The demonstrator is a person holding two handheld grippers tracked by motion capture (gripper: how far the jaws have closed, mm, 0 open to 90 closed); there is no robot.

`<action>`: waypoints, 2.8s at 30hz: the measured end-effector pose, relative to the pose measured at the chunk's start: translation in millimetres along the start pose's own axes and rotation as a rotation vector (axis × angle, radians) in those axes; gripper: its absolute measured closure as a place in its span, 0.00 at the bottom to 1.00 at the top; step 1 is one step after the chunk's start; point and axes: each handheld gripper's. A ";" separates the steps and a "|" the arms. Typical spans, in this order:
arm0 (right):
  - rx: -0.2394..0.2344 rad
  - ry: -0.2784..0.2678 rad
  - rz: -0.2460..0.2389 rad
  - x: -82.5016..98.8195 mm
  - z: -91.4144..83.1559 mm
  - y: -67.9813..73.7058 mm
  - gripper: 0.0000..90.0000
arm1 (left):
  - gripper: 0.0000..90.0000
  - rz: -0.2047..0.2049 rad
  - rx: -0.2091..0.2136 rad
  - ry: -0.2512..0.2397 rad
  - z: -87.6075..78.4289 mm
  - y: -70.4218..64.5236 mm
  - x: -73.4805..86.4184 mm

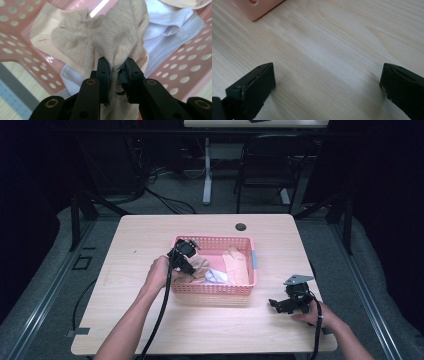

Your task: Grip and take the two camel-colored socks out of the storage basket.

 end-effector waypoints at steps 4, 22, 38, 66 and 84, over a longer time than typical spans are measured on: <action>0.000 0.000 0.000 0.0 0.0 0.0 0.00 | 0.84 -0.003 -0.002 -0.019 -9.2 2.0 -2.5; 0.002 -0.001 0.000 0.0 0.0 0.1 0.00 | 0.84 0.000 0.031 -0.039 -40.2 6.2 -12.0; 0.004 -0.001 0.000 0.1 0.0 0.3 0.00 | 0.84 -0.012 0.053 -0.054 -68.8 17.4 -5.1; 0.004 -0.002 0.000 0.1 0.0 0.2 0.00 | 0.84 -0.111 0.028 -0.113 -108.9 64.6 32.5; 0.004 -0.002 0.000 0.1 0.0 0.2 0.00 | 0.84 -0.217 0.006 -0.122 -114.0 97.4 68.7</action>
Point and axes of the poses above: each handheld gripper's, and its own axes: z roughly forward along the jaws, x roughly out of its underside, y roughly to its left, and after that the axes turned 15 degrees about -z, right-handed
